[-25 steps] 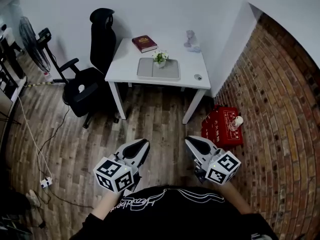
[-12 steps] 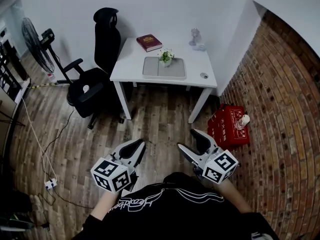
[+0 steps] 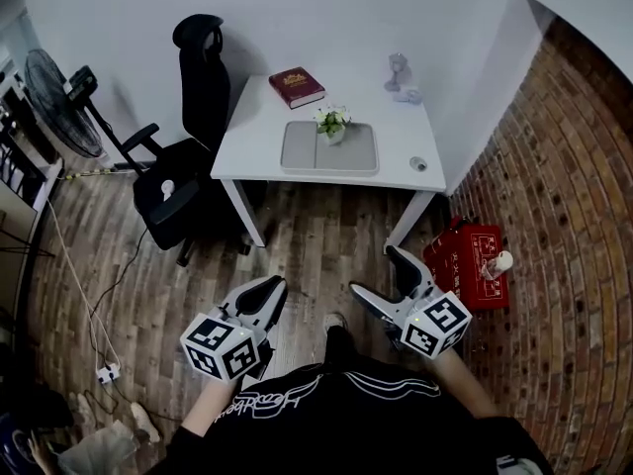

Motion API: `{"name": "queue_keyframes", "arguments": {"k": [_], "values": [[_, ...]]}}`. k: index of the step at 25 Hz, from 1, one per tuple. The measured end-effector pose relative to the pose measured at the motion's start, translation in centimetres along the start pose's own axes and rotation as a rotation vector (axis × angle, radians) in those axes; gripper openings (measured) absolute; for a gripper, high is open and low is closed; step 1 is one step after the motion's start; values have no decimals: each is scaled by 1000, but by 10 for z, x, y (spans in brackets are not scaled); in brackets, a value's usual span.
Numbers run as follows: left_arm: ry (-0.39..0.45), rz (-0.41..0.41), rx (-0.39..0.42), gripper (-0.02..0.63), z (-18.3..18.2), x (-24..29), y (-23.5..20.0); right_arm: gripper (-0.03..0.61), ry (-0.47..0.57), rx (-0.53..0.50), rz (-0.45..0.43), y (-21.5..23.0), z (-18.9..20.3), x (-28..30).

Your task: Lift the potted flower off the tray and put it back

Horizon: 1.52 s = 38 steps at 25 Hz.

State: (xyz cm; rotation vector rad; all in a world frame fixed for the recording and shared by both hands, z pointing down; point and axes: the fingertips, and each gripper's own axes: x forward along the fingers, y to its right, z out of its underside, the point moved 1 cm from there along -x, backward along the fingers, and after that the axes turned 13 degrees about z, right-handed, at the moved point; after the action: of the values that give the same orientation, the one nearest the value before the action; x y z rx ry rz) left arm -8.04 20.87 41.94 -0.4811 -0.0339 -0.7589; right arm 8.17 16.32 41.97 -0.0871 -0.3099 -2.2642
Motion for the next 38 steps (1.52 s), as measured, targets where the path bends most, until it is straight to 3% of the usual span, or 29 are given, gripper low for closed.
{"name": "queue_keyframes", "arguments": {"k": [7,15,26,38], "values": [[-23,-40,-54,52,-35,87,-79,443,-52,4,-10,84,-12,94],[-47,-69,-29,52,-81,162,-137,438,-104,-13,-54,147,-23,172],[-99,-72,-36,52,-98,199,-191,436,-148,-20,-22,188,-23,247],[-109,-26,-63,52,-144,225,-294,437,-268,-16,113,226,6,345]]}}
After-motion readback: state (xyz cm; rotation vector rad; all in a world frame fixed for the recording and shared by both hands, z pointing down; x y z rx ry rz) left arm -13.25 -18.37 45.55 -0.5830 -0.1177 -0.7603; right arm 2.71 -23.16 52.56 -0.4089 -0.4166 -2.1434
